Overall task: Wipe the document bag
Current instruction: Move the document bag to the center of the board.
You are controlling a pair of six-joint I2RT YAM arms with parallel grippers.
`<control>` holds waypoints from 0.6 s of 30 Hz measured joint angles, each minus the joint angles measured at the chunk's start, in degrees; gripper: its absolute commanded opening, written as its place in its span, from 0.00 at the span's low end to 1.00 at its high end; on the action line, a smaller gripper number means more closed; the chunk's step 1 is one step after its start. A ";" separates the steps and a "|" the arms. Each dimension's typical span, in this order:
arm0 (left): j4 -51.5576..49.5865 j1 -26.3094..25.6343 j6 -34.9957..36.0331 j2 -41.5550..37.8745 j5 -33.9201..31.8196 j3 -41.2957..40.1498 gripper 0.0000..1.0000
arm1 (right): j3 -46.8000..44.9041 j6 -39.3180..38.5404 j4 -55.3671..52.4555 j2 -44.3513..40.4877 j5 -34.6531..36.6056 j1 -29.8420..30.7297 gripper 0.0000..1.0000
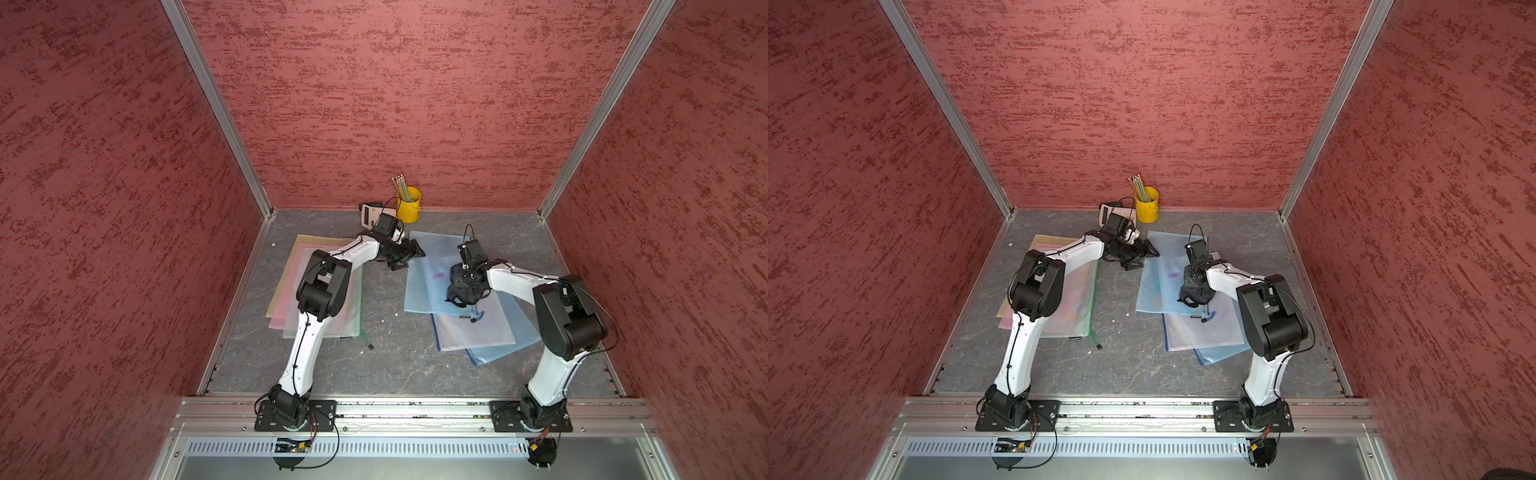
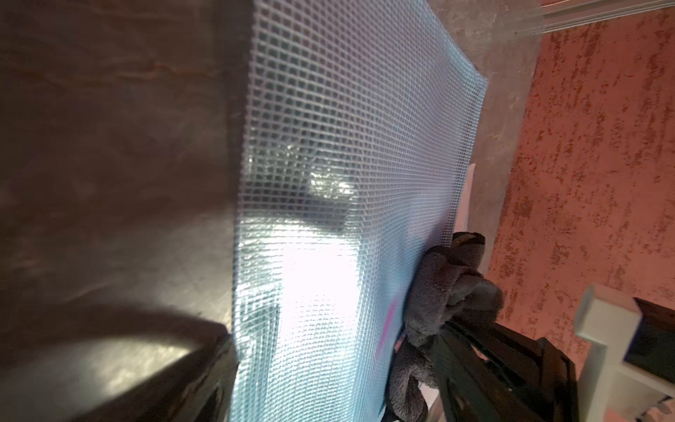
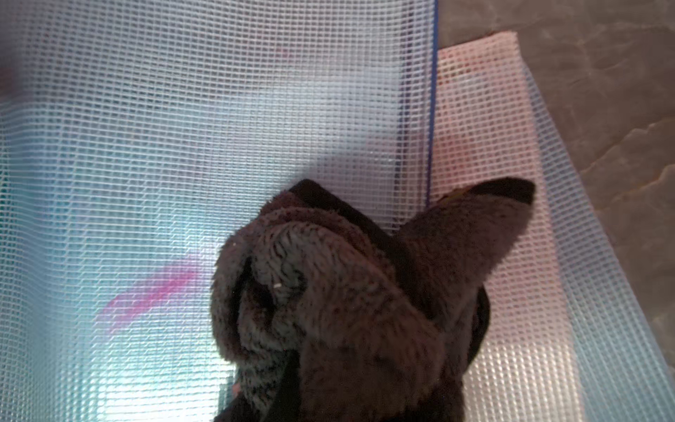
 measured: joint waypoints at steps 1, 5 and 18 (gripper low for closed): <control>1.62 0.24 -0.85 0.20 0.72 -0.42 0.85 | 0.07 -0.02 0.09 0.13 -0.13 0.00 0.00; 10.82 1.25 -5.14 1.36 5.35 -2.56 0.85 | 0.98 -0.44 0.09 1.14 -0.42 0.00 0.00; 2.75 2.03 4.59 9.66 3.41 13.81 0.87 | 2.25 -1.49 -0.09 2.45 -0.83 0.15 0.00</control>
